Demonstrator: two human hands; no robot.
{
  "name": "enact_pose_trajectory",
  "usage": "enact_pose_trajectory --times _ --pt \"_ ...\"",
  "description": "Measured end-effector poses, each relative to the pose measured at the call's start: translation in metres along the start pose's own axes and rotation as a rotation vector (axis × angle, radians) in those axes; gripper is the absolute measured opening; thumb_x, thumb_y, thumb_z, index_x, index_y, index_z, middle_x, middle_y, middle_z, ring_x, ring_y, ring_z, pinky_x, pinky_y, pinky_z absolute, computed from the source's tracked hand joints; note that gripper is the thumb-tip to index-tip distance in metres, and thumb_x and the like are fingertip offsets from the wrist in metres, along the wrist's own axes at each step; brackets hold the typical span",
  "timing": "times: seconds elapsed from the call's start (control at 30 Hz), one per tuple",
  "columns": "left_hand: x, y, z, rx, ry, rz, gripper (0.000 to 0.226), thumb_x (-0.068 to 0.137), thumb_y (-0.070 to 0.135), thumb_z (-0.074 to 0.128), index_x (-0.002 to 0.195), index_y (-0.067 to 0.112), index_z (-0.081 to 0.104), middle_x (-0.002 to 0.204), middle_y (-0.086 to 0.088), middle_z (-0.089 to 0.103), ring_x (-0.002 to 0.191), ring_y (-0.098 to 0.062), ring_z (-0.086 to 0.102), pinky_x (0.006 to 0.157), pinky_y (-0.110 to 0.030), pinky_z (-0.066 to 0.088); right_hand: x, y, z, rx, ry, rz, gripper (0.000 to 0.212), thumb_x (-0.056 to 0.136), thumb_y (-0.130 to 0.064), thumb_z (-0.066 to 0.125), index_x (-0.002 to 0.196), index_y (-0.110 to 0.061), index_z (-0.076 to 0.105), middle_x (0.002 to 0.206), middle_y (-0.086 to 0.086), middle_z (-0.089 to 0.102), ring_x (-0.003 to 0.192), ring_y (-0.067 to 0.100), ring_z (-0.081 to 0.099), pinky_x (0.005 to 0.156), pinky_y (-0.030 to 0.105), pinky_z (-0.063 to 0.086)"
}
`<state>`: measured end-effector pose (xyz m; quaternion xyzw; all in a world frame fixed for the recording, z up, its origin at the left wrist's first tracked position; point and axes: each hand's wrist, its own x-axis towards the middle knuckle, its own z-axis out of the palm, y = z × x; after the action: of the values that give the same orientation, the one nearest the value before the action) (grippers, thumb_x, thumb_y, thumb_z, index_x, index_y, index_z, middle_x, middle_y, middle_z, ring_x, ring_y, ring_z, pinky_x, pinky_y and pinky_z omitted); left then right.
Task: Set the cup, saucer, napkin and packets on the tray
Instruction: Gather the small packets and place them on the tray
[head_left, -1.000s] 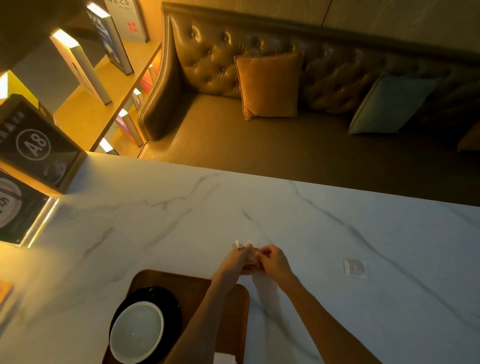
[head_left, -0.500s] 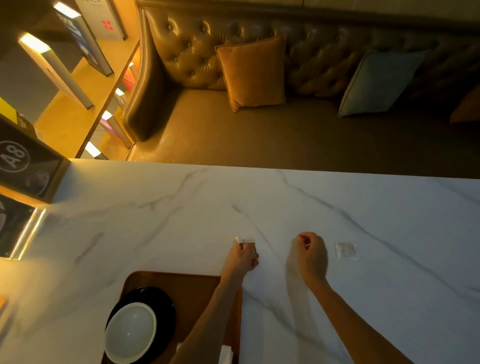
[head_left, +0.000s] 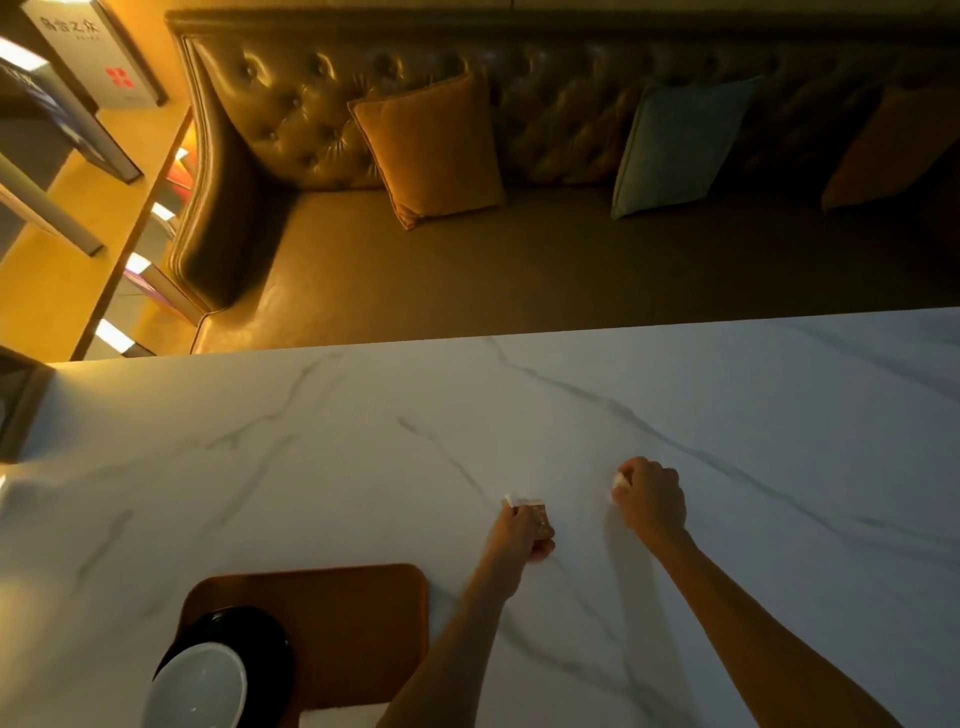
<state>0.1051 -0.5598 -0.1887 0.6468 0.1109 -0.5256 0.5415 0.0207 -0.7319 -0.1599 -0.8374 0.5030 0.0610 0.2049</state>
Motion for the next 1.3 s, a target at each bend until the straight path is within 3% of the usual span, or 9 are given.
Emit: enact_pose_trajectory --times 0.13,0.3,0.47,0.57,0.8,1.0,1.1,1.2,1.3 --pt "-0.009 0.001 -0.004 -0.027 0.032 -0.067 0.048 0.105 0.030 0.023 0.088 0.006 0.061 0.068 -0.011 0.062 0.053 -0.020 0.056 0.049 -0.026 0.047 -0.010 -0.001 0.001 0.370 -0.228 0.090 0.029 0.079 -0.023 0.074 0.102 -0.008 0.066 0.098 0.008 0.066 0.097 0.029 0.062 0.083 0.038 0.051" --pt "-0.049 0.011 -0.002 -0.084 -0.004 -0.074 0.042 0.104 0.023 0.026 0.088 0.003 0.059 0.070 -0.016 0.062 0.050 -0.022 0.056 0.044 -0.025 0.047 -0.062 -0.013 -0.015 0.701 0.018 -0.138 0.014 0.079 -0.028 0.075 0.079 -0.026 0.062 0.079 -0.012 0.066 0.066 0.007 0.061 0.062 0.016 0.047" --pt "-0.114 0.033 0.008 -0.225 -0.135 0.013 0.038 0.103 0.030 0.036 0.097 0.002 0.061 0.068 -0.016 0.067 0.052 -0.024 0.061 0.053 -0.031 0.049 -0.127 -0.014 -0.045 0.779 0.194 -0.458 0.021 0.081 -0.009 0.074 0.091 -0.025 0.065 0.106 -0.017 0.063 0.097 0.003 0.064 0.080 0.013 0.051" --pt "-0.157 0.039 0.018 -0.195 -0.249 0.122 0.049 0.103 0.041 0.033 0.103 0.004 0.066 0.075 -0.014 0.070 0.061 -0.023 0.063 0.061 -0.034 0.050 -0.163 -0.010 -0.060 0.674 0.298 -0.601 0.023 0.081 -0.001 0.071 0.096 -0.017 0.067 0.123 -0.005 0.057 0.115 0.001 0.055 0.091 0.009 0.047" --pt "-0.255 0.031 0.017 0.076 -0.306 0.461 0.031 0.102 0.031 0.042 0.109 0.015 0.068 0.095 -0.008 0.072 0.082 -0.019 0.068 0.073 -0.030 0.056 -0.234 -0.011 -0.108 0.697 0.292 -0.706 0.034 0.083 0.005 0.065 0.103 -0.022 0.067 0.127 -0.009 0.054 0.117 -0.001 0.054 0.093 0.013 0.049" --pt "-0.323 0.022 0.001 0.076 -0.277 0.559 0.032 0.104 0.031 0.039 0.112 0.016 0.066 0.098 -0.011 0.071 0.085 -0.022 0.068 0.076 -0.033 0.057 -0.292 -0.020 -0.142 0.675 0.167 -0.871 0.035 0.088 0.008 0.057 0.113 -0.014 0.068 0.133 -0.007 0.054 0.125 0.001 0.050 0.102 0.022 0.048" --pt "-0.345 0.021 -0.010 -0.001 -0.255 0.554 0.031 0.103 0.027 0.040 0.116 0.009 0.062 0.096 -0.017 0.070 0.084 -0.029 0.069 0.076 -0.036 0.058 -0.314 -0.028 -0.155 0.769 0.097 -0.829 0.044 0.093 0.007 0.050 0.127 -0.019 0.060 0.139 -0.007 0.052 0.131 0.003 0.047 0.107 0.026 0.043" --pt "-0.369 0.016 -0.020 -0.016 -0.268 0.574 0.031 0.103 0.029 0.039 0.118 0.008 0.057 0.099 -0.020 0.073 0.087 -0.033 0.071 0.077 -0.038 0.059 -0.344 -0.042 -0.171 0.995 -0.053 -0.669 0.041 0.101 -0.012 0.041 0.137 -0.033 0.042 0.144 -0.019 0.043 0.135 -0.001 0.039 0.106 0.014 0.036" --pt "-0.393 0.009 -0.026 0.109 -0.308 0.635 0.033 0.100 0.039 0.041 0.110 0.017 0.064 0.095 -0.012 0.074 0.084 -0.029 0.072 0.074 -0.035 0.059 -0.369 -0.056 -0.177 1.075 -0.141 -0.653 0.039 0.101 -0.018 0.040 0.139 -0.028 0.044 0.141 -0.012 0.049 0.126 0.004 0.049 0.093 0.007 0.044"
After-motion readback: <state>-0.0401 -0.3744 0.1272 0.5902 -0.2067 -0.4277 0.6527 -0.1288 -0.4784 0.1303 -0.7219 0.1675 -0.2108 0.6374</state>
